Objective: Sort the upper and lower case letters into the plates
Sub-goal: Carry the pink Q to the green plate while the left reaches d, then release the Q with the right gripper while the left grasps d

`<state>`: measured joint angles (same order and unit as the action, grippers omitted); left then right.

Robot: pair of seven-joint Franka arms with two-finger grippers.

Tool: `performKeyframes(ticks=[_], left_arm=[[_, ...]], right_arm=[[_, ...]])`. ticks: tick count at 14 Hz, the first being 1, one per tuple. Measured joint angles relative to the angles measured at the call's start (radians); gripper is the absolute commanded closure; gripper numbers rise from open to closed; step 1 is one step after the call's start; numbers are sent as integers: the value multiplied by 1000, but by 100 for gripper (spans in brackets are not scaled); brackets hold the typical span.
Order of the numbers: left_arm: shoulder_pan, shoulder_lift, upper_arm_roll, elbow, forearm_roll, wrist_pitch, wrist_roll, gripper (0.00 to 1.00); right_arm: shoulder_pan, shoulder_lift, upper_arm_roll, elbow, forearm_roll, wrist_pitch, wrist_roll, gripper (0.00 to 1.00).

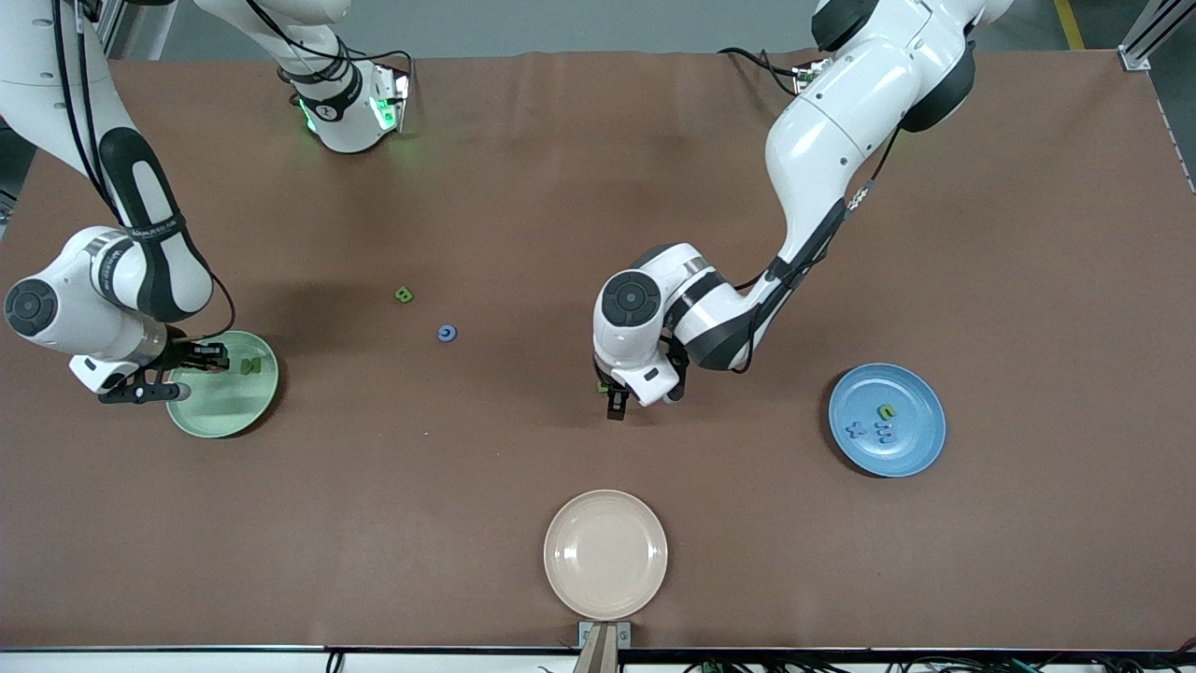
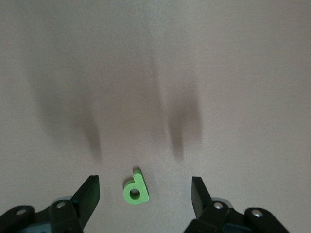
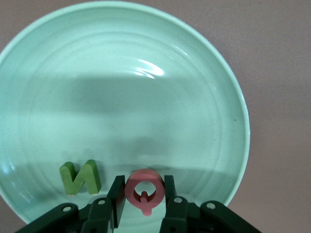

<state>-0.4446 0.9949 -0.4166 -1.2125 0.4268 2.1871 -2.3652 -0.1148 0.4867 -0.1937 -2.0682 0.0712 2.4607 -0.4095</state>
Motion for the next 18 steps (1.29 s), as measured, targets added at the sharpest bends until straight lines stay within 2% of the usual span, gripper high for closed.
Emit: performKeyframes(ticks=[1,2,3,5,8,10,12,14,16,18], left_arm=[[-22,9,21,2,-3,7,-12,19],[-43,16,39,5,-11,12,-19,22],[-58,23,50,9,-17,15,-26,25],[-69,29,56,14,-19,17,-30,40],[-69,32,59,19,-19,26,-30,66],[-72,36,62,19,-19,28,-30,76],[-77,37,64,21,-22,28,-28,95],[-78,37,66,23,-22,28,0,100],[-77,37,68,29,-22,12,46,100],[-67,19,75,47,-17,-47,141,100]], right_arm=[[0,2,0,-1,0,2,0,43],[0,2,0,-1,0,2,0,11],[0,2,0,-1,0,2,0,6],[0,-2,5,2,0,-7,0,3],[22,-62,18,18,2,-112,28,1],[84,-131,22,21,3,-208,137,0],[182,-181,27,17,3,-283,282,0],[288,-194,31,8,3,-303,427,0],[393,-190,34,-1,3,-301,562,0],[478,-188,36,-9,40,-278,656,0]])
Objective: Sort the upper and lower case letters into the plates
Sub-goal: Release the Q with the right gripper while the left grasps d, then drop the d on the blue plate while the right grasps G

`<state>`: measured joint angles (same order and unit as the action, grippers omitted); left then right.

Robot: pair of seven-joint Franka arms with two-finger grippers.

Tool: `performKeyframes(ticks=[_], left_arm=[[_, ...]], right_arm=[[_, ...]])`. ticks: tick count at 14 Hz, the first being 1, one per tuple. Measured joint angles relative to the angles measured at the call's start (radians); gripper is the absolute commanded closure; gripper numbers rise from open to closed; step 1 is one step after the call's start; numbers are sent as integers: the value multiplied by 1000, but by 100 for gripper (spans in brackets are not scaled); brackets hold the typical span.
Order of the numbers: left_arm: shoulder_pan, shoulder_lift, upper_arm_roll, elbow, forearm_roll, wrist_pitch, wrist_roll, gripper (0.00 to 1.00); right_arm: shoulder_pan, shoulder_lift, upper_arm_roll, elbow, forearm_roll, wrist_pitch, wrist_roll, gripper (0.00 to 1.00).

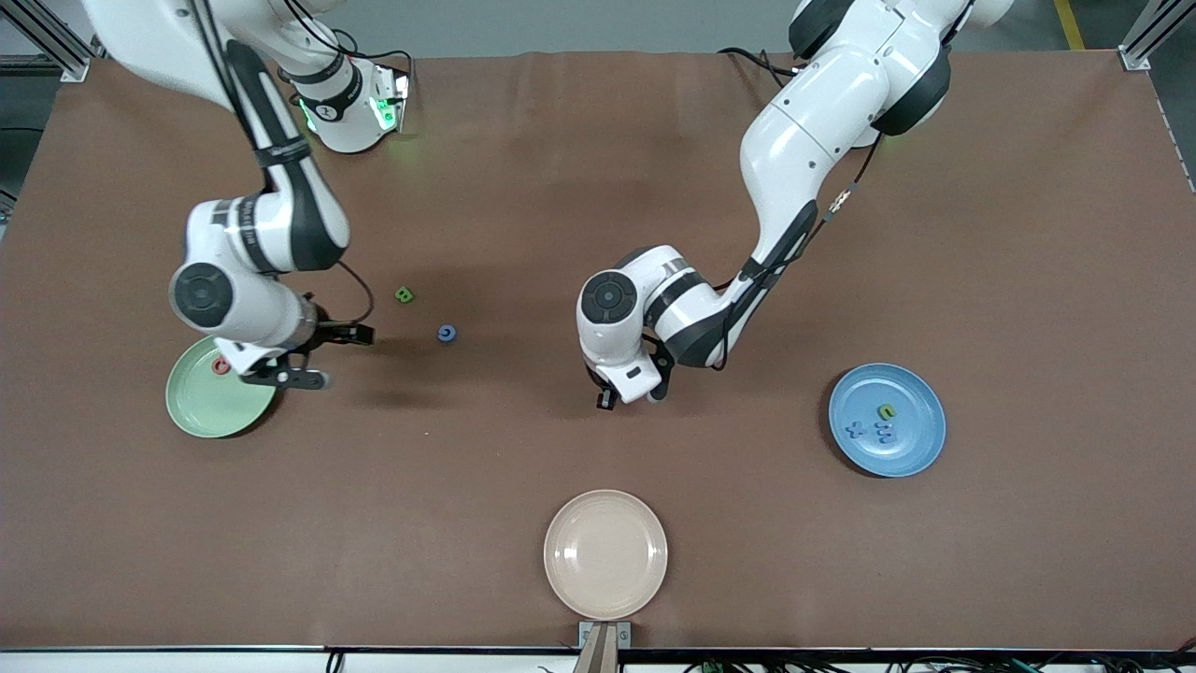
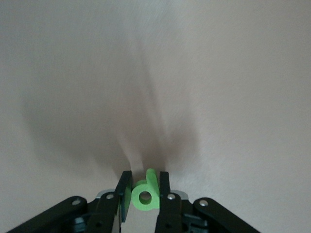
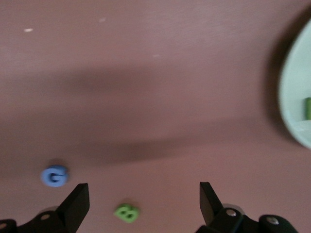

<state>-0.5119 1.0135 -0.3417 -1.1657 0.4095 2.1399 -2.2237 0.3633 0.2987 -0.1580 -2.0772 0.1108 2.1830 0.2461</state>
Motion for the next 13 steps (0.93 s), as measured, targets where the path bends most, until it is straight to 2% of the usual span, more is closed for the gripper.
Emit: performKeyframes(ticks=[4,8,11,13], left_arm=[[56,-121,10,12,7,-168,326,100],[164,-237,7,10,-9,-311,613,100],[263,-296,8,-4,-109,-365,779,100],[338,-328,7,-46,-128,-395,907,100]], right_arm=[[114,14,0,-23,43,91,146,0],[190,53,0,-90,44,266,243,0],[199,73,-2,-109,44,298,259,15],[200,80,-3,-109,45,298,259,27]])
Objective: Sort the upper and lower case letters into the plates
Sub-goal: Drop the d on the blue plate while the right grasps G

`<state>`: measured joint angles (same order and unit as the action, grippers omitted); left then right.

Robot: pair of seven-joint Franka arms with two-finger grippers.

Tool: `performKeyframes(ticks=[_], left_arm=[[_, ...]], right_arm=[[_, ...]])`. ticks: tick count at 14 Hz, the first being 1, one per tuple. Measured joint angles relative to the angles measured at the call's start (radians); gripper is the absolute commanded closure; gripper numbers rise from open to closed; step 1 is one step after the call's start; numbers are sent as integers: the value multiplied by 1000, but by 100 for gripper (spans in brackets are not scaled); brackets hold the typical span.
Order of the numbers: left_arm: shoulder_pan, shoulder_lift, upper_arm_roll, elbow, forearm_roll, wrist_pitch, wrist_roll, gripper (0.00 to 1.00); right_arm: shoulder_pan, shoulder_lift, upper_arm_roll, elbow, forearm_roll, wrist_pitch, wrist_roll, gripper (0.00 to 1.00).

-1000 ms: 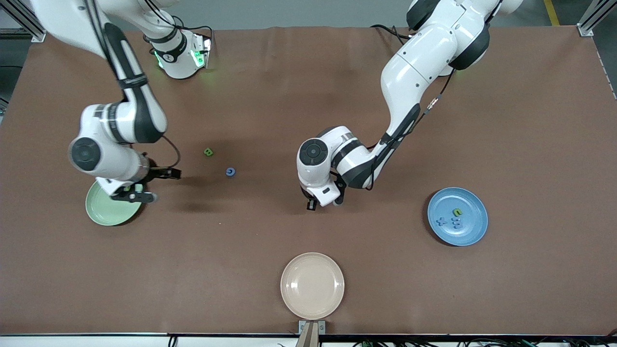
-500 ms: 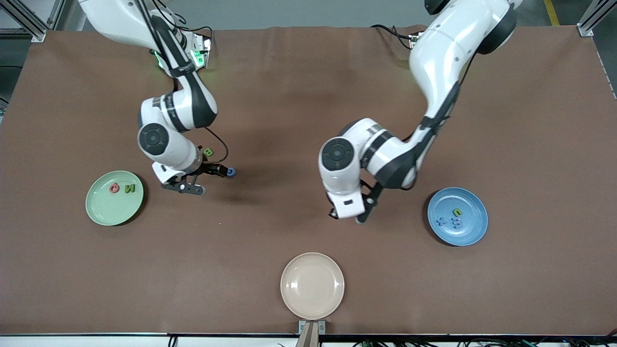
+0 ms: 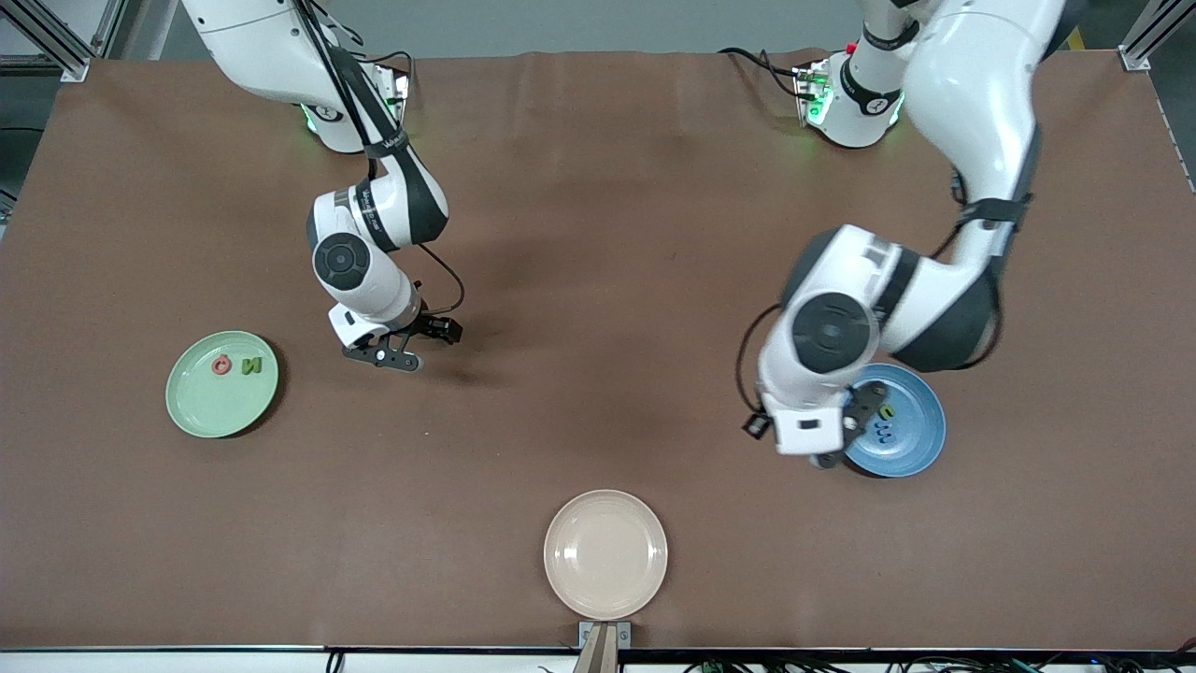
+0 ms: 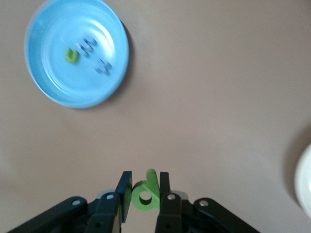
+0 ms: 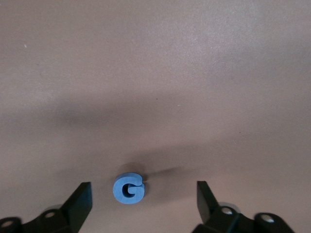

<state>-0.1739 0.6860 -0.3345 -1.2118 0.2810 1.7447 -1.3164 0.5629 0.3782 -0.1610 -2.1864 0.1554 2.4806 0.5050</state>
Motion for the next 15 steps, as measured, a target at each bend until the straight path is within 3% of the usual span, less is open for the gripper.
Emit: performKeyframes(ticks=[3,9,12,13,14,15], left_arm=[[118,-25,0,-99,-3,-7,163,99],[281,19,1,-208,-8,32,277,81],[311,67,3,-210,-8,88,277,57],[319,76,3,-210,-8,101,277,40],[321,81,3,-210,-8,107,277,0],[321,81,2,-210,-8,110,277,0]], right_arm=[[5,11,0,-1,0,7,0,29],[13,31,0,0,23,21,1,29],[28,33,1,0,30,21,1,29],[34,36,1,0,37,21,1,29],[39,38,1,0,40,22,1,29],[41,41,1,0,40,23,1,29]])
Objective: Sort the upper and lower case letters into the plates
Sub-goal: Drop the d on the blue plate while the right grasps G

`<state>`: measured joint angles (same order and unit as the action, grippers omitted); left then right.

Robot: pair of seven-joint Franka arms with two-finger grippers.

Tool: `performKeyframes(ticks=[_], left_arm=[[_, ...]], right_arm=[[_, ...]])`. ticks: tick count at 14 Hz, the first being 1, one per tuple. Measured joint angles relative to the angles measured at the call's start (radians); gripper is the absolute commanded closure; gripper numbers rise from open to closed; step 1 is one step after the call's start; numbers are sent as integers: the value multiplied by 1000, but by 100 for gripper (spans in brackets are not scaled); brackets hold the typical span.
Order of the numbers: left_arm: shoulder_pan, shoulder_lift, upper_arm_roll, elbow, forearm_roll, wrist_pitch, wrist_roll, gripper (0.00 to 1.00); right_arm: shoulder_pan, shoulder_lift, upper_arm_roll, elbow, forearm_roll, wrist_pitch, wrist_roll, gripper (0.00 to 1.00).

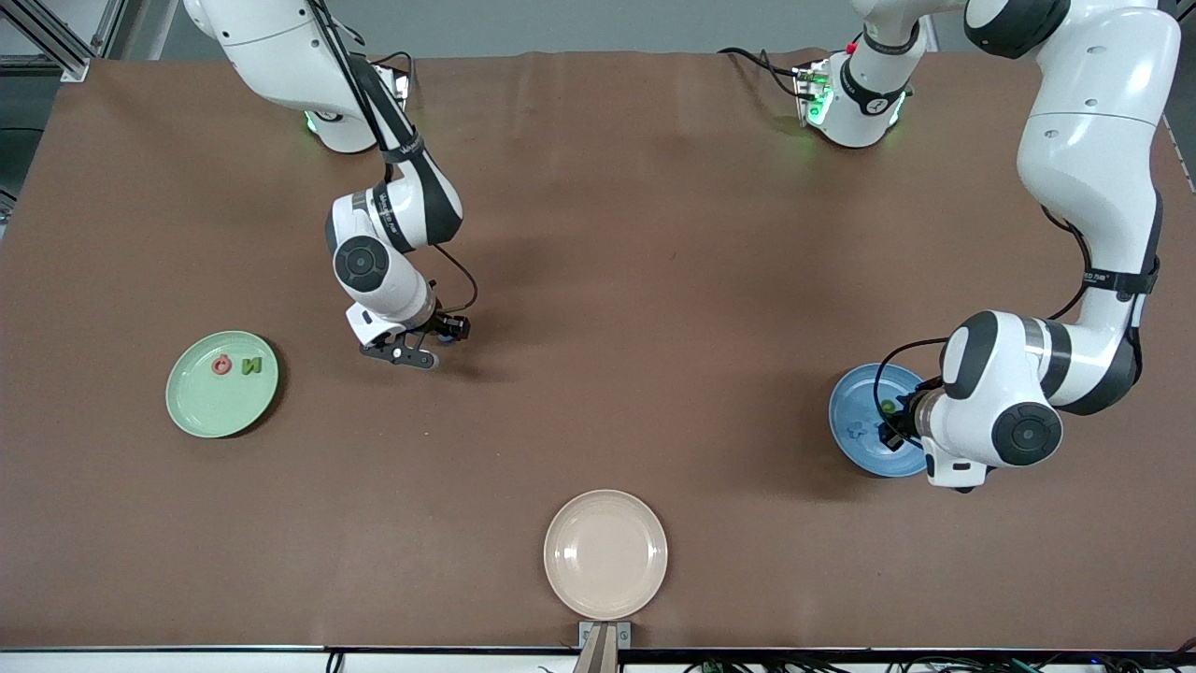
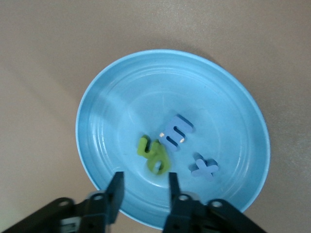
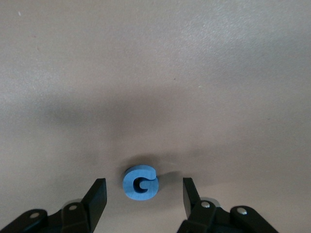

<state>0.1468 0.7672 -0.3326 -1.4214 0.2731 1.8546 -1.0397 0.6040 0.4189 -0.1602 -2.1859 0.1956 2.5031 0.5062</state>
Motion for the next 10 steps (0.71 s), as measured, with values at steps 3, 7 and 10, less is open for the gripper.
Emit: performKeyframes(ticks=[3,7,10], left_arm=[[-6,-6,-8,9,0,1,-11,0],[-20,-58,-37,63,0,-54,-24,0],[-19,-132,-72,113,0,-120,59,0]], right_arm=[[1,5,0,0,0,0,0,29],[1,19,0,0,0,26,0,34],[3,36,0,2,1,45,0,41]])
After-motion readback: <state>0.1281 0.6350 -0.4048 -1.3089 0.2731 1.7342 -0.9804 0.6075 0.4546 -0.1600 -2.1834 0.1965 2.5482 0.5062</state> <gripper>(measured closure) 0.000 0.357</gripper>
